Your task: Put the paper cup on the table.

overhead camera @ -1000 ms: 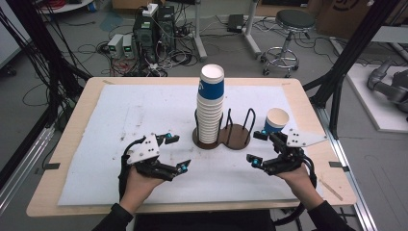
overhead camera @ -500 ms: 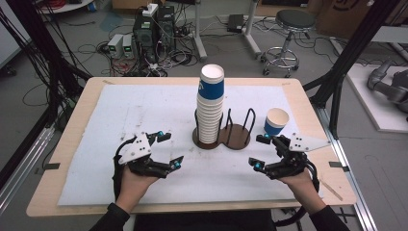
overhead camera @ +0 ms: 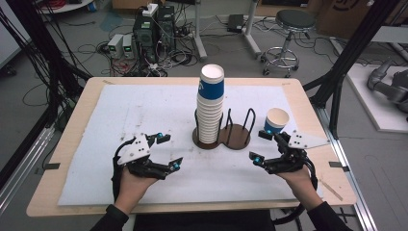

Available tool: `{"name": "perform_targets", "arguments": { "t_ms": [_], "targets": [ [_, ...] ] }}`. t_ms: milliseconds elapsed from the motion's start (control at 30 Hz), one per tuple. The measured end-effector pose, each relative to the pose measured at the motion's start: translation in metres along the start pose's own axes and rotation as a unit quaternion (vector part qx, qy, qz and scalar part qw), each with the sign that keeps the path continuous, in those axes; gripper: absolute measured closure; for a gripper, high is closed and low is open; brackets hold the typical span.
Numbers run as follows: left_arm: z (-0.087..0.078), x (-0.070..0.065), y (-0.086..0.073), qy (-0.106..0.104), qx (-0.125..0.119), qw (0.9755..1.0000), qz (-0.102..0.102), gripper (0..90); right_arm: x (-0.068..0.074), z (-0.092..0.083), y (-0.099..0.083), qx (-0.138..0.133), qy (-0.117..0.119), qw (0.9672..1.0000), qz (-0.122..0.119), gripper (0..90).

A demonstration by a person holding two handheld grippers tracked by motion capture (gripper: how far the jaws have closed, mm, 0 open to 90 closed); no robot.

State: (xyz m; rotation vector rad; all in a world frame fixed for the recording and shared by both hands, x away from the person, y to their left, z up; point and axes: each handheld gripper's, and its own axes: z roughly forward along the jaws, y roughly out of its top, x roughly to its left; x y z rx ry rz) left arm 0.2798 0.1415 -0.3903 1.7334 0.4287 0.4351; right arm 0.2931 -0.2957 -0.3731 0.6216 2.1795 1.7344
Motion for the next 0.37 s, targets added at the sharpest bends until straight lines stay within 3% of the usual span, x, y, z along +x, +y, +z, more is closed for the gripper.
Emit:
{"name": "perform_targets", "arguments": {
  "t_ms": [367],
  "targets": [
    [0.0011, 0.0036, -0.0027, 0.007, 0.005, 0.9999, -0.009, 16.6, -0.0016, 0.0034, -0.0022, 0.002, -0.012, 0.9999, 0.001, 15.4]
  ]
}}
